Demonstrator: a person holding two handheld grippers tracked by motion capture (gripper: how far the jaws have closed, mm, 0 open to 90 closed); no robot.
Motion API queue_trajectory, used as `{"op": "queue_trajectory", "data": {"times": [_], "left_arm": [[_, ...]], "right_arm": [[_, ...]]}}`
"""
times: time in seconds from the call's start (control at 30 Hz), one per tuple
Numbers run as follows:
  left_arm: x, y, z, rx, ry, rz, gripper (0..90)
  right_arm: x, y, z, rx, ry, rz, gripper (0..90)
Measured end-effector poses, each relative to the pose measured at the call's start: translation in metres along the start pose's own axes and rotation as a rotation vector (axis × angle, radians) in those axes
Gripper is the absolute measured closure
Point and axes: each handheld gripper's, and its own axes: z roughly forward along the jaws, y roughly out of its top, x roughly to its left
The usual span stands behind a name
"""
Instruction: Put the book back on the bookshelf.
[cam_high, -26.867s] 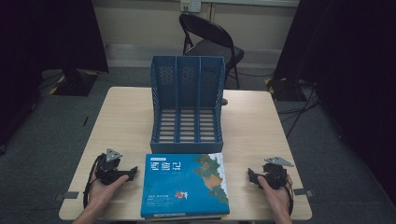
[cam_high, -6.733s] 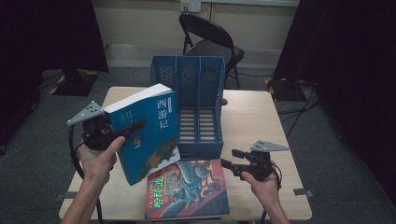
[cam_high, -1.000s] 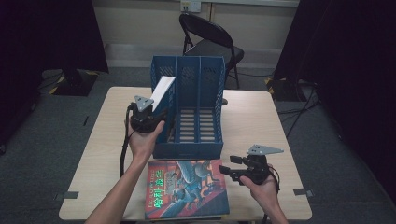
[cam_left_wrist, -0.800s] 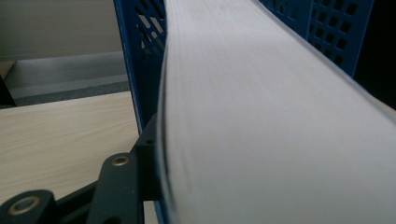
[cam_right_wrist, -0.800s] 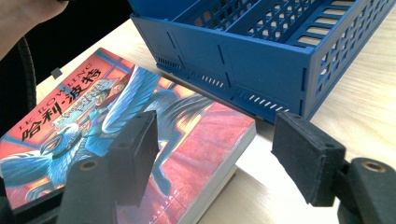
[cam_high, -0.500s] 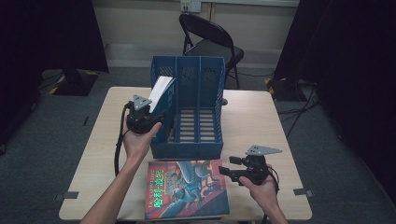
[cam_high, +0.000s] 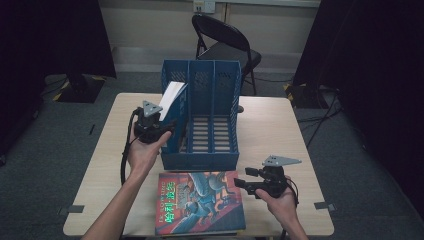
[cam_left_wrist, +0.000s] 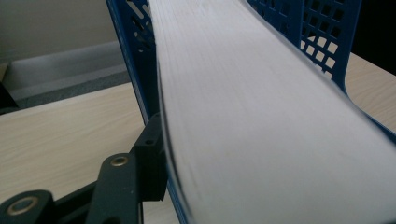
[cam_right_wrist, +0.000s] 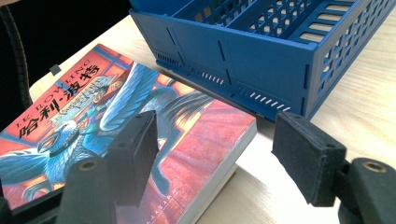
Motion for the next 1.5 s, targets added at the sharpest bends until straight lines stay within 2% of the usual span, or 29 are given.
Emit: {"op": "queue_trajectory", "data": {"times": [0.13, 0.23, 0.4, 0.5, 0.63, 0.77, 0.87, 0.9, 0.93, 0.97, 1.07, 1.17, 1.27, 1.37, 1.4, 1.43, 1.5], "left_arm": [[0.002, 0.011, -0.005, 0.065, -0.020, -0.024, 43.9], [0.005, 0.018, -0.008, 0.086, -0.044, -0.059, 42.5], [0.005, 0.031, -0.012, 0.110, -0.029, -0.049, 42.7], [0.008, 0.038, -0.012, 0.135, -0.039, -0.044, 42.1], [0.008, 0.050, -0.012, 0.181, -0.032, -0.048, 43.0], [0.012, 0.060, -0.010, 0.235, -0.041, -0.073, 46.1], [0.010, 0.069, -0.007, 0.296, -0.027, -0.063, 46.0], [0.010, 0.069, -0.007, 0.296, -0.027, -0.063, 46.3], [0.009, 0.073, -0.004, 0.312, -0.009, -0.072, 47.4], [0.009, 0.073, -0.004, 0.312, -0.009, -0.072, 47.7], [0.011, 0.083, 0.003, 0.378, -0.007, -0.091, 48.2], [0.012, 0.088, 0.008, 0.401, 0.006, -0.097, 49.2], [0.009, 0.095, 0.014, 0.465, 0.017, -0.072, 48.9], [0.006, 0.098, 0.017, 0.488, 0.031, -0.066, 47.9], [0.004, 0.100, 0.022, 0.521, 0.047, -0.057, 47.9], [0.004, 0.100, 0.022, 0.521, 0.047, -0.057, 47.9], [0.005, 0.101, 0.028, 0.567, 0.047, -0.070, 47.0]], "right_arm": [[0.000, 0.000, 0.001, 0.002, 0.001, -0.002, 30.5], [0.000, 0.000, 0.001, 0.004, 0.004, -0.001, 30.4], [0.001, 0.000, 0.001, 0.007, 0.005, -0.004, 30.4], [0.001, 0.000, 0.002, 0.012, -0.002, -0.007, 30.4], [0.000, 0.000, 0.002, 0.013, -0.001, -0.005, 30.4], [0.000, 0.000, 0.002, 0.015, 0.000, -0.005, 30.4], [0.000, 0.000, 0.003, 0.019, -0.005, -0.005, 30.4], [0.000, 0.000, 0.003, 0.019, -0.005, -0.005, 30.4], [0.000, 0.000, 0.003, 0.020, -0.004, -0.005, 30.4], [0.000, 0.000, 0.003, 0.020, -0.004, -0.005, 30.4], [0.000, 0.000, 0.003, 0.021, -0.001, -0.003, 30.4], [0.000, 0.000, 0.004, 0.023, -0.001, 0.002, 30.4], [-0.001, -0.001, 0.004, 0.029, 0.003, 0.005, 30.5], [-0.001, -0.001, 0.005, 0.031, 0.004, 0.002, 30.5], [-0.001, -0.001, 0.005, 0.032, 0.003, 0.003, 30.5], [-0.001, -0.001, 0.005, 0.032, 0.003, 0.003, 30.5], [0.000, -0.001, 0.004, 0.031, 0.002, 0.001, 30.5]]}}
